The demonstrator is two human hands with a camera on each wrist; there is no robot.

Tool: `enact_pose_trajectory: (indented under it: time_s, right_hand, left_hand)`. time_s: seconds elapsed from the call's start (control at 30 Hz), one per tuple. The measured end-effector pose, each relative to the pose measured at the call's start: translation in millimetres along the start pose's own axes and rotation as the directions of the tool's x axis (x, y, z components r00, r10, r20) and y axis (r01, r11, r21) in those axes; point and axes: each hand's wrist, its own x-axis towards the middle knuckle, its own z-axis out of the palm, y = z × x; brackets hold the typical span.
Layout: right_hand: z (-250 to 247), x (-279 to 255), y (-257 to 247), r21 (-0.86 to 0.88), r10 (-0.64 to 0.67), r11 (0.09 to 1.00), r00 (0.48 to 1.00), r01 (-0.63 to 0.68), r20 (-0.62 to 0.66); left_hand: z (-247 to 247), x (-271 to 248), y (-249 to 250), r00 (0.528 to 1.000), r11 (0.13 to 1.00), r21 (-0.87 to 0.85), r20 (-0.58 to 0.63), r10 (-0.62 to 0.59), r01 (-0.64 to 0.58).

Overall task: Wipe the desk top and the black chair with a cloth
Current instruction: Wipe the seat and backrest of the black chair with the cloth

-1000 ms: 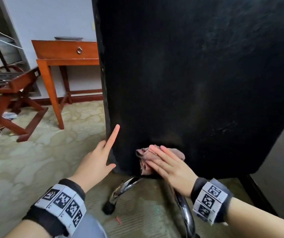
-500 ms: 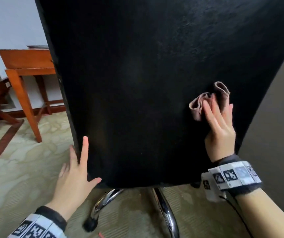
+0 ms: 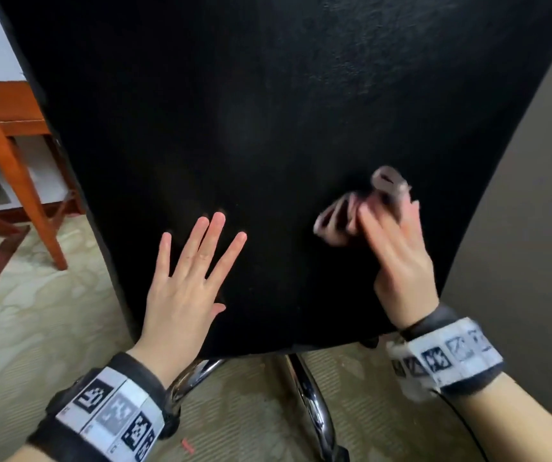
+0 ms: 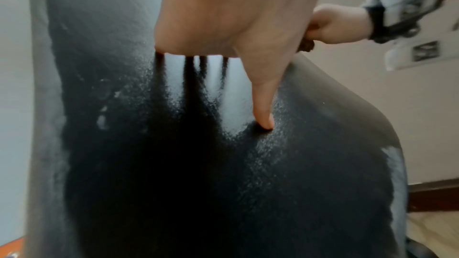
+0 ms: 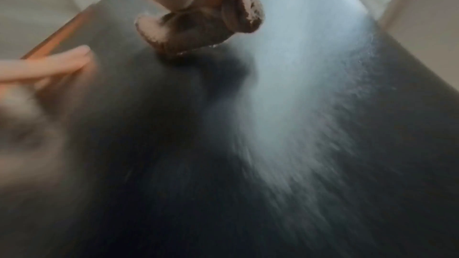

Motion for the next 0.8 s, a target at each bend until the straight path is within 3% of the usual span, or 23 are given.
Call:
enact_pose_trajectory:
  time_s: [0.07, 0.1, 0.17, 0.2, 0.27, 0.33, 0.4, 0.47, 0.53, 0.57, 0.63, 0.7, 0.77, 0.8]
  right_hand:
    - [8.7, 18.7, -1.3, 0.02, 0.097, 0.995, 0.986, -0.095, -0.137]
    - [21.4, 14.8, -6.4, 0.039, 0.141, 0.99, 0.98, -0.137, -0.142]
    - [48.6, -12.2, -25.7, 0.185, 0.265, 0.949, 0.964, -0.256, -0.024]
    - [57.5, -30.7, -36.1, 0.225, 0.25, 0.94, 0.966, -0.258, 0.067]
    - [65.5, -71.1, -50.2, 0.197, 0.074, 0.972, 0.966, -0.125, 0.248]
    - [66.3, -99.1, -57.4, 0.17, -0.05, 0.985, 0.946, -0.005, 0.319]
    - [62.0, -100.0, -75.9, 0.323, 0.081, 0.93, 0.955, -0.176, 0.286]
    - [55.4, -81.9, -95.6, 0.516, 0.311, 0.756, 0.915, -0.403, 0.258]
    - [44.0, -58.4, -113.0, 0.67, 0.453, 0.475, 0.811, -0.57, 0.369]
    - [38.6, -49.0, -117.4, 0.721, 0.482, 0.326, 0.763, -0.612, 0.43]
    - [28.3, -39.2, -119.9, 0.784, 0.514, 0.034, 0.684, -0.619, 0.518]
    - [21.4, -37.8, -121.5, 0.78, 0.522, -0.196, 0.61, -0.594, 0.596]
    - [17.7, -37.6, -124.3, 0.745, 0.479, -0.322, 0.578, -0.584, 0.66]
    - [16.0, -35.7, -126.1, 0.726, 0.448, -0.363, 0.574, -0.584, 0.685]
  left_hand:
    - [-0.7, 0.3, 1.1, 1.0, 1.0, -0.009, 0.003, -0.007, 0.008]
    - [-2.2, 0.4, 1.5, 1.0, 1.0, -0.025, 0.006, -0.009, 0.009]
    - [-4.5, -1.0, 1.2, 1.0, 0.997, -0.075, 0.011, -0.005, 0.006]
    - [-5.4, -3.0, 1.0, 1.0, 0.995, -0.101, 0.009, 0.002, -0.001]
    - [-4.9, -9.9, 2.0, 0.999, 0.984, -0.176, -0.012, 0.036, -0.037]
    - [-2.6, -21.3, 5.1, 0.995, 0.942, -0.322, -0.047, 0.085, -0.095]
    - [-3.8, -32.0, 9.7, 0.995, 0.828, -0.551, -0.045, 0.09, -0.1]
    - [-8.1, -38.6, 16.9, 0.998, 0.622, -0.781, 0.068, -0.004, 0.055]
    - [-7.1, -38.3, 22.5, 0.967, 0.377, -0.89, 0.238, -0.09, 0.254]
    - [-6.4, -36.2, 23.6, 0.947, 0.298, -0.899, 0.298, -0.12, 0.321]
    - [-6.8, -30.4, 22.9, 0.911, 0.141, -0.904, 0.383, -0.151, 0.403]
    - [-10.3, -24.5, 20.6, 0.887, -0.022, -0.896, 0.442, -0.132, 0.443]
    - [-16.4, -20.5, 21.2, 0.882, -0.103, -0.887, 0.459, -0.104, 0.45]
    - [-19.8, -18.5, 22.1, 0.889, -0.097, -0.895, 0.445, -0.108, 0.436]
